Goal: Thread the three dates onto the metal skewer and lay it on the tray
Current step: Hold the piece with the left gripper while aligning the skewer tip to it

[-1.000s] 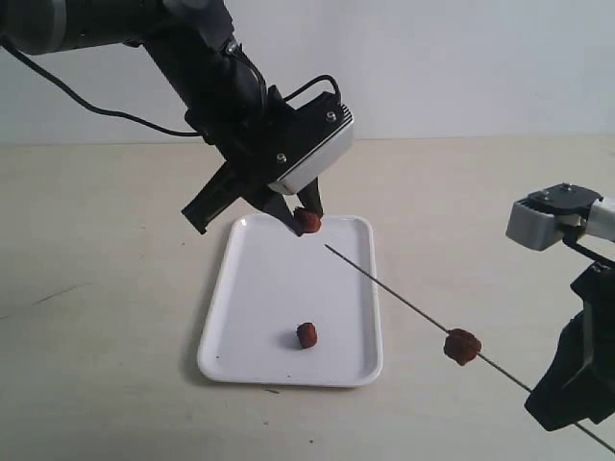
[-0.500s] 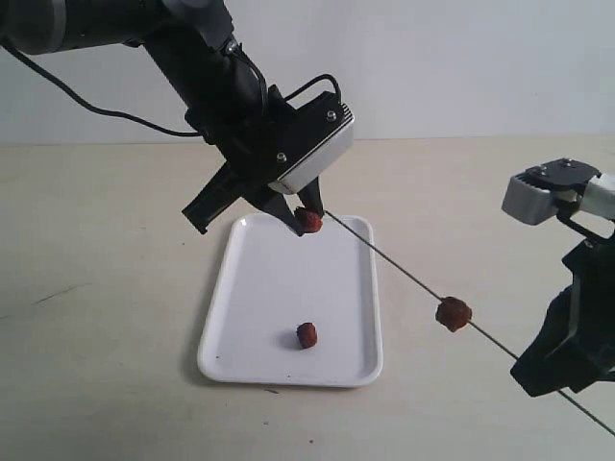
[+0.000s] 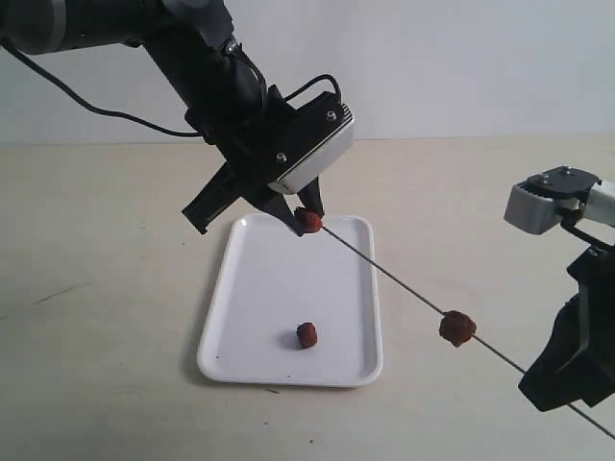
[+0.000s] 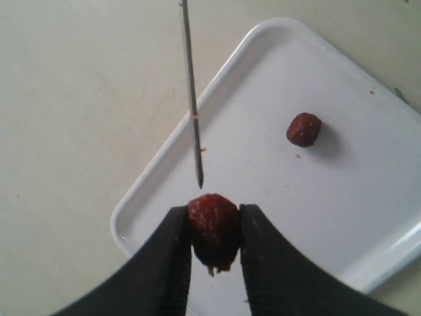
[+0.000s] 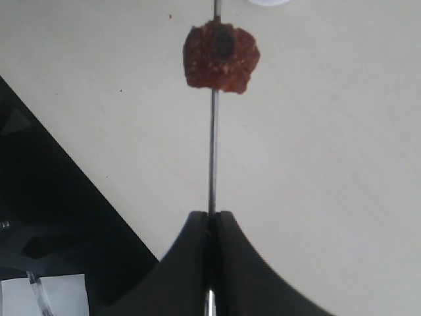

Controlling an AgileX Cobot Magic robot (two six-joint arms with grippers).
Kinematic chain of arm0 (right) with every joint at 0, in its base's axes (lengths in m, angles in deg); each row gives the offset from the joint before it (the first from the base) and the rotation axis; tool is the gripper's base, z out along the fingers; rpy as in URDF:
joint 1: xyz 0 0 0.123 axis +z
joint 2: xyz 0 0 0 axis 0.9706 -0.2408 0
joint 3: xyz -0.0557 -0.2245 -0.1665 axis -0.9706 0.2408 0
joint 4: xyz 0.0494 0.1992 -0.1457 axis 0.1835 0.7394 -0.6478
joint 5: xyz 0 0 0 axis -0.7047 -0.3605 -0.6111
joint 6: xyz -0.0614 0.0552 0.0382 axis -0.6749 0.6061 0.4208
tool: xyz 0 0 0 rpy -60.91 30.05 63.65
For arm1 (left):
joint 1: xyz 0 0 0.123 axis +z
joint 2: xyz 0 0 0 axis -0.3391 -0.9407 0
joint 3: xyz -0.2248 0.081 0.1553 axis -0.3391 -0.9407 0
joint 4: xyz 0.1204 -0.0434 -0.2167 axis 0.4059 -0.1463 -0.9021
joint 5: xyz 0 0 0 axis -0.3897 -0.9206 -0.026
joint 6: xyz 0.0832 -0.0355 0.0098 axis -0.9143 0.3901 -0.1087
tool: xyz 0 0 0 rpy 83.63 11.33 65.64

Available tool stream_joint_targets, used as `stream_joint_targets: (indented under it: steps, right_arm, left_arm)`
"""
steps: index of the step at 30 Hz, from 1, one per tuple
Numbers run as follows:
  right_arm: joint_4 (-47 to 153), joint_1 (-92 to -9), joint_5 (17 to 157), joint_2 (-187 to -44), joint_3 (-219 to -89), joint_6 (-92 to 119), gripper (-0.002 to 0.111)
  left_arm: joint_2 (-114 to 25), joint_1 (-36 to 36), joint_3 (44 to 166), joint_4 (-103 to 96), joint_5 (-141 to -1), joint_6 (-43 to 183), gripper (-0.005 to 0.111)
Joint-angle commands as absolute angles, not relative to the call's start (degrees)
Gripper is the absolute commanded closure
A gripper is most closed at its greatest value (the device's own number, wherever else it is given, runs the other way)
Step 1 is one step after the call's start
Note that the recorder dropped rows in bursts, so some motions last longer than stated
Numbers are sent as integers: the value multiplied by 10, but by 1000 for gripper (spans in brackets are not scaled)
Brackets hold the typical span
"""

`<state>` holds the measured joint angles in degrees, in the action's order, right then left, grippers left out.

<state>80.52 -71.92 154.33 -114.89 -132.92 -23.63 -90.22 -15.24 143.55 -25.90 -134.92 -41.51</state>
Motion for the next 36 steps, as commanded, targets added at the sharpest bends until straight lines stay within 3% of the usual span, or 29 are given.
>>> stream_joint_targets:
  steps: [1, 36]
  right_arm:
    - [812, -717, 1541, -1150, -1333, -242, 108]
    - [817, -717, 1542, -1171, -1333, -248, 108]
  left_arm:
    - [-893, -151, 1435, -267, -1354, -417, 80]
    - [-893, -151, 1435, -272, -1354, -417, 80]
